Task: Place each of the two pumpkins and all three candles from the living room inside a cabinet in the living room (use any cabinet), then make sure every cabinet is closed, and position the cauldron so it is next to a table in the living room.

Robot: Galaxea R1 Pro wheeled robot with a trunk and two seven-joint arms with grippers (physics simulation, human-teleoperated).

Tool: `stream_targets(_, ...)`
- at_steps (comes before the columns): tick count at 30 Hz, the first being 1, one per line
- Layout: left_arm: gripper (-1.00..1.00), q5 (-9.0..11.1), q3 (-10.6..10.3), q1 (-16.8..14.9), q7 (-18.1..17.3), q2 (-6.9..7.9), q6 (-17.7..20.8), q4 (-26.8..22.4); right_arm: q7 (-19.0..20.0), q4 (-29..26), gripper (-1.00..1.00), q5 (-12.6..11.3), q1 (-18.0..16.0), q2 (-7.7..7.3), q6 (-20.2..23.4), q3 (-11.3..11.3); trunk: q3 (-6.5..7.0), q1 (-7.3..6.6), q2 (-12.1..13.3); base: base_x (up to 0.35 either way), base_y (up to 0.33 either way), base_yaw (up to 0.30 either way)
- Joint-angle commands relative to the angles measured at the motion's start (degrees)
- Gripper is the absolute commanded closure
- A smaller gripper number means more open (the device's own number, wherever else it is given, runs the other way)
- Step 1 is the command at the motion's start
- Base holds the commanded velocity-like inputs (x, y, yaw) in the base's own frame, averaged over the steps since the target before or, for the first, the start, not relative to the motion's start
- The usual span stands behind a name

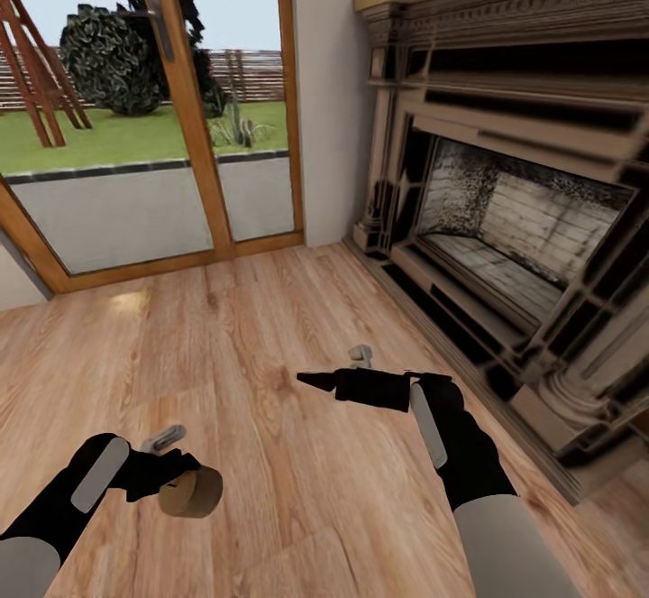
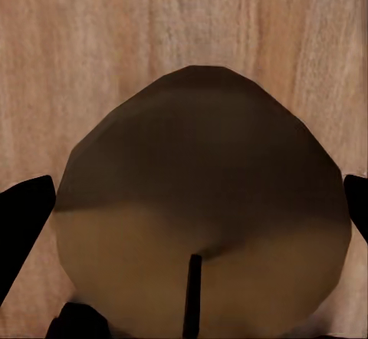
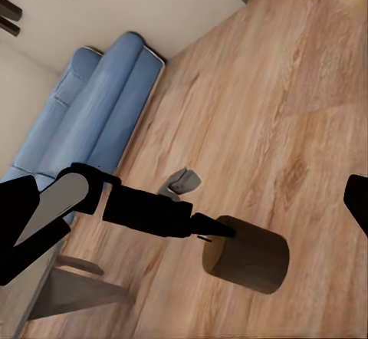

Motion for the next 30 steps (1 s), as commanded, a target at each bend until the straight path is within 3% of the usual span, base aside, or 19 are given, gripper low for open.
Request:
stream_targets(1, 1.0, 0.74, -0.2, 0.0, 0.53, 0.03, 0.06, -0.05, 0.04, 0.23, -1.0, -0.11, -0.04, 0.02, 0.27, -0.04, 0.22, -0.27, 0.39, -0.339, 0.0, -0.208)
stream_targets(8, 1.0, 0.74, -0.23, 0.0, 0.56, -0.15, 0.06, 0.06, 0.05, 0.84, -1.0, -0.18, -0.04, 0.09, 0.27, -0.07, 2.01, -1.81, 3.2, -0.297, 0.0, -0.208)
stream_targets(24, 1.0, 0.74, -0.41, -0.01, 0.72, -0.59, 0.06, 0.08, 0.04, 0.92, -1.0, -0.18, -0.04, 0.11, 0.27, -0.05, 6.11, -5.32, 9.62, -0.02, 0.0, -0.208)
stream_targets(30, 1.0, 0.74, -0.38, 0.0, 0.71, -0.6, 0.06, 0.08, 0.05, 0.92, -1.0, -0.18, -0.04, 0.11, 0.27, 0.0, 7.64, -6.64, 12.03, -0.187, 0.0, -0.208)
